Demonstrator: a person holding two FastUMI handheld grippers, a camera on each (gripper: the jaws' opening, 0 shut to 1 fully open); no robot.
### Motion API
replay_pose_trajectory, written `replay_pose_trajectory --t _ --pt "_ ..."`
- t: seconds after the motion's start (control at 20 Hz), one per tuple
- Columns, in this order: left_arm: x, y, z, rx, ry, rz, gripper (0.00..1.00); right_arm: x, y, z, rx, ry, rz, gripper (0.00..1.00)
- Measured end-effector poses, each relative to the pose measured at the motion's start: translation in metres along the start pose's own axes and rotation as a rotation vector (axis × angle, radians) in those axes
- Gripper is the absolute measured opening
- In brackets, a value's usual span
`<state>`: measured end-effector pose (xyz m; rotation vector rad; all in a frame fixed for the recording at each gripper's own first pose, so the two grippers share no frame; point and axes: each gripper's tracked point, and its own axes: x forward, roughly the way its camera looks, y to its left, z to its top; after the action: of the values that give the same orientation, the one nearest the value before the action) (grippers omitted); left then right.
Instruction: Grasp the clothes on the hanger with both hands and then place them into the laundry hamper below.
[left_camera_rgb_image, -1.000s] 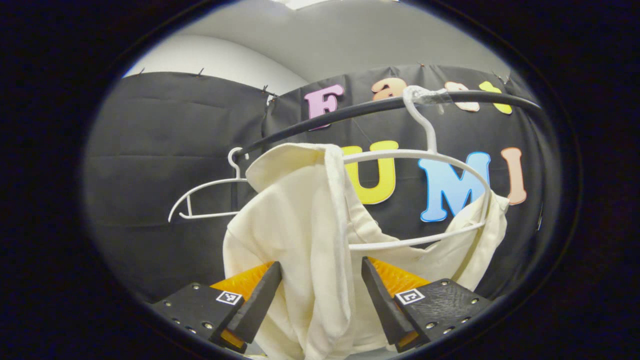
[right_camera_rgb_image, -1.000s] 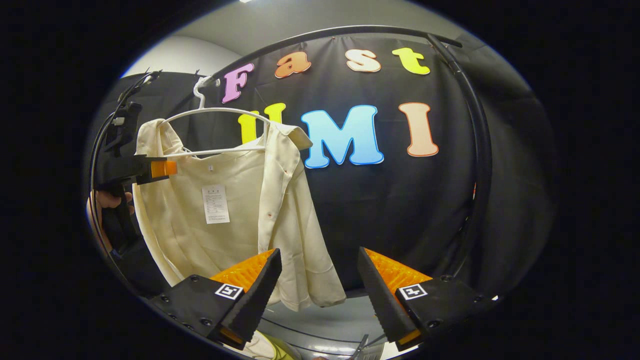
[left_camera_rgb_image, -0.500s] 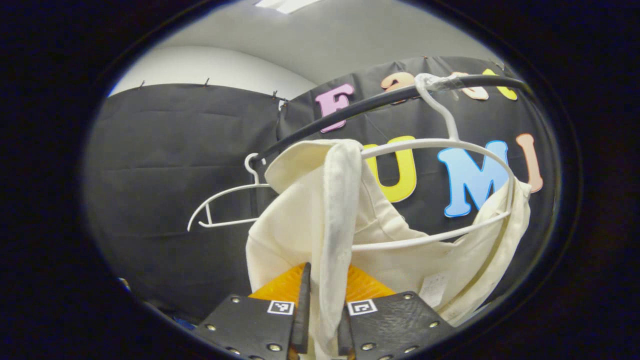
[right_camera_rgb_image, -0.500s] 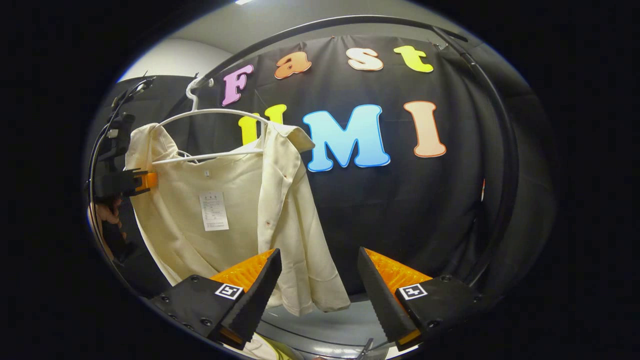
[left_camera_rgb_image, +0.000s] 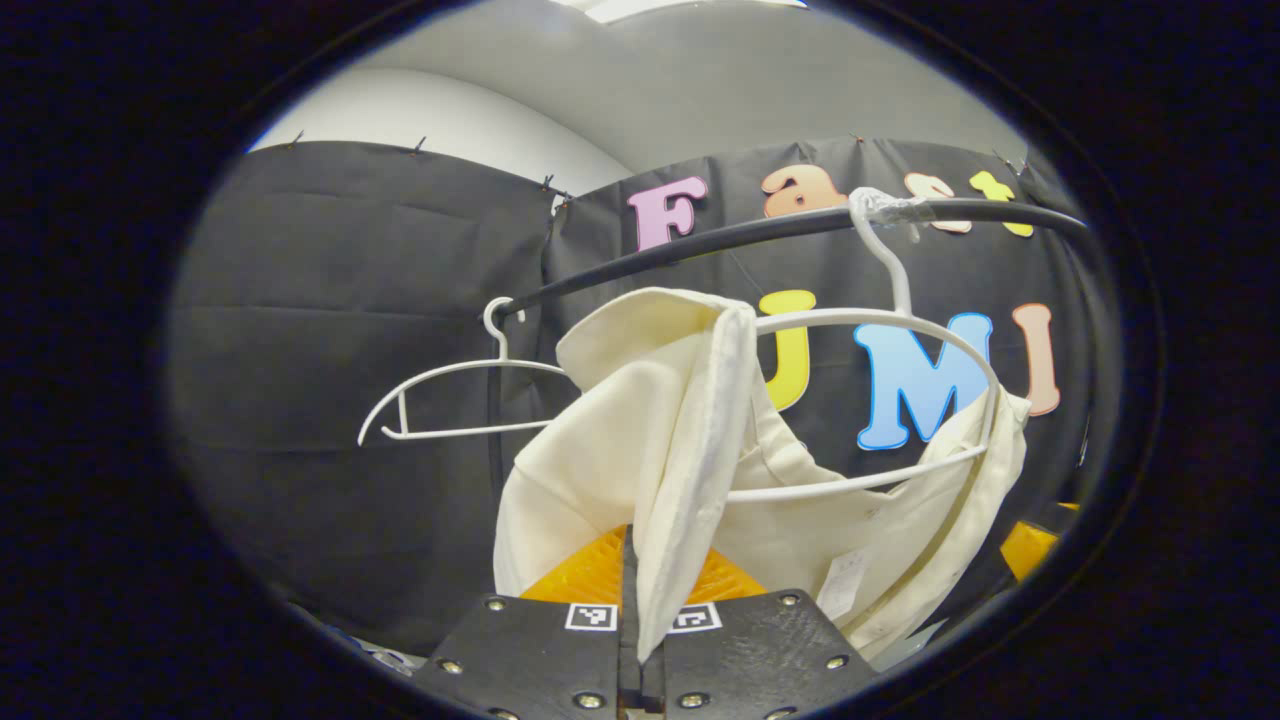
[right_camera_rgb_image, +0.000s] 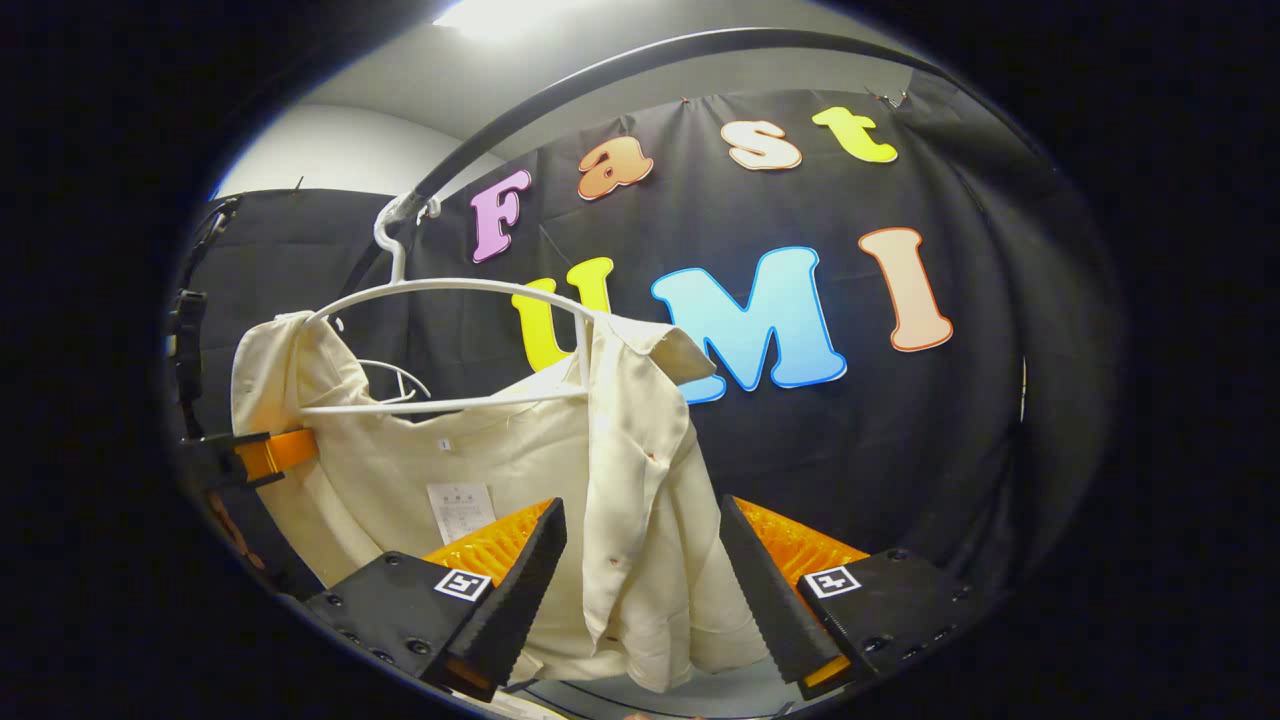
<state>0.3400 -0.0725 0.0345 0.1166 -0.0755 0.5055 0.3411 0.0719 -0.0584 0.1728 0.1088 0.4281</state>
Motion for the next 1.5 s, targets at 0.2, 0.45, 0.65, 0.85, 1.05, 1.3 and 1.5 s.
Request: replay_pose_trajectory --t 0.2,0.45,0.65,0.85,1.05,1.3,1.5 --pt "-0.006 0.003 0.003 -0.004 -0.007 0.003 0.02 0.033 0.01 -0.001 0.06 -0.001 -0.008 0.97" --pt "-0.005 0.001 0.0 -0.017 -0.011 0.012 0.02 0.07 -0.003 -0.016 0.032 0.022 -0.084 0.98" --pt "-0.007 0.0 -0.001 -0.025 -0.018 0.007 0.02 0.087 -0.009 -0.02 0.024 0.019 -0.107 0.98" --pt "-0.008 0.001 -0.001 -0.031 -0.017 0.009 0.02 0.098 -0.012 -0.019 0.046 0.015 -0.122 0.7" --pt "-0.011 0.002 -0.001 -0.037 -0.017 0.004 0.02 0.099 -0.016 -0.013 0.083 -0.007 -0.116 0.13" --pt "-0.01 0.002 -0.001 -0.074 -0.02 -0.001 0.02 0.099 -0.019 -0.008 0.14 -0.028 -0.076 0.03" --pt "-0.008 0.01 0.006 -0.089 -0.018 0.012 0.02 0.097 -0.032 0.006 0.178 -0.079 -0.131 0.03"
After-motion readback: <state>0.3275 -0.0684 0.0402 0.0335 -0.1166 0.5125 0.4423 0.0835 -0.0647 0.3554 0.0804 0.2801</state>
